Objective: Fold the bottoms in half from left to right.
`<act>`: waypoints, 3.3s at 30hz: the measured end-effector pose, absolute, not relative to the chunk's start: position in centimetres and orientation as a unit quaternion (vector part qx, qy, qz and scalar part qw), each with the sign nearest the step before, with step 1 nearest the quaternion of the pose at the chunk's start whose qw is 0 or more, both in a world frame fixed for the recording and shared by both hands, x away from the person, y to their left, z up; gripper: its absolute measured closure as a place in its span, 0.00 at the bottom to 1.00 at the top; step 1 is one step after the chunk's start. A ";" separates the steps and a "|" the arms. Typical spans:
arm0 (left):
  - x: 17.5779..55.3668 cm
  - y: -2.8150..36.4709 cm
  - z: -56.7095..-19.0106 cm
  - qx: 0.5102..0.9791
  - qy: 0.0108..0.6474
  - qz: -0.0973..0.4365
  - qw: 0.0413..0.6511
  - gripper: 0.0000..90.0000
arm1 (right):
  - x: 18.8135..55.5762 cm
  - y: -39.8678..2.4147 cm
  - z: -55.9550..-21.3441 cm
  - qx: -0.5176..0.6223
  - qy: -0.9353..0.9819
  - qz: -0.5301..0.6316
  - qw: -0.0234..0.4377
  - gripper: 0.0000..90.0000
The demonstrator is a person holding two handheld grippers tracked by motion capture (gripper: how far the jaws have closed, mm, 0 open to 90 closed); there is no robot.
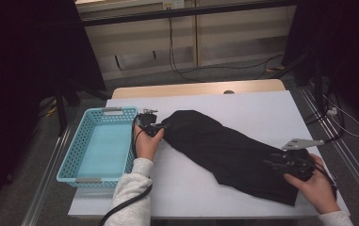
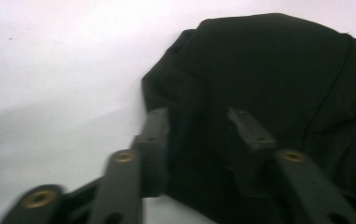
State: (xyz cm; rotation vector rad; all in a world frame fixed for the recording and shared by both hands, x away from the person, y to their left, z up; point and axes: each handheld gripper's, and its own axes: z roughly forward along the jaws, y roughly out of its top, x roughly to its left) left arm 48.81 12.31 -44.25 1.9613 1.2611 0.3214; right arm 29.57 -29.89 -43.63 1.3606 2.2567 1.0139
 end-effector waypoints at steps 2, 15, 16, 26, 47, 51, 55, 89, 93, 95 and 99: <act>48.8 12.1 -44.3 0.768 0.496 0.123 0.386 0.48 | 29.6 -28.2 -43.9 0.455 0.802 0.358 0.148 0.71; 48.6 11.7 -44.2 0.778 0.486 0.147 0.371 0.28 | 29.7 -25.0 -45.5 0.409 0.830 0.362 0.109 1.00; 48.6 11.7 -44.2 0.778 0.485 0.151 0.369 0.28 | 29.6 -25.1 -45.4 0.408 0.832 0.360 0.106 1.00; 48.9 11.4 -44.5 0.777 0.488 0.147 0.370 0.24 | 28.0 -25.9 -45.3 0.416 0.831 0.362 0.069 1.00; 48.7 11.3 -44.2 0.778 0.484 0.146 0.375 0.23 | 27.1 -22.4 -45.3 0.346 0.858 0.378 0.032 1.00; 48.7 11.4 -44.3 0.777 0.486 0.143 0.374 0.23 | 27.7 -23.3 -45.2 0.365 0.844 0.389 0.048 0.83; 48.8 11.4 -44.3 0.777 0.487 0.142 0.373 0.23 | 28.5 -24.7 -44.7 0.385 0.828 0.399 0.082 0.76; 48.0 11.7 -44.4 0.788 0.477 0.154 0.358 0.22 | 36.7 -30.3 -45.4 0.517 0.760 0.358 0.163 0.99; 48.0 12.0 -44.4 0.788 0.477 0.155 0.358 0.22 | 36.9 -30.1 -45.5 0.510 0.765 0.357 0.166 0.85; 48.1 12.1 -44.4 0.788 0.477 0.155 0.357 0.22 | 36.7 -30.1 -45.3 0.506 0.765 0.361 0.170 0.80; 48.1 12.3 -44.6 0.786 0.481 0.152 0.358 0.22 | 36.6 -30.5 -44.6 0.510 0.759 0.361 0.184 0.71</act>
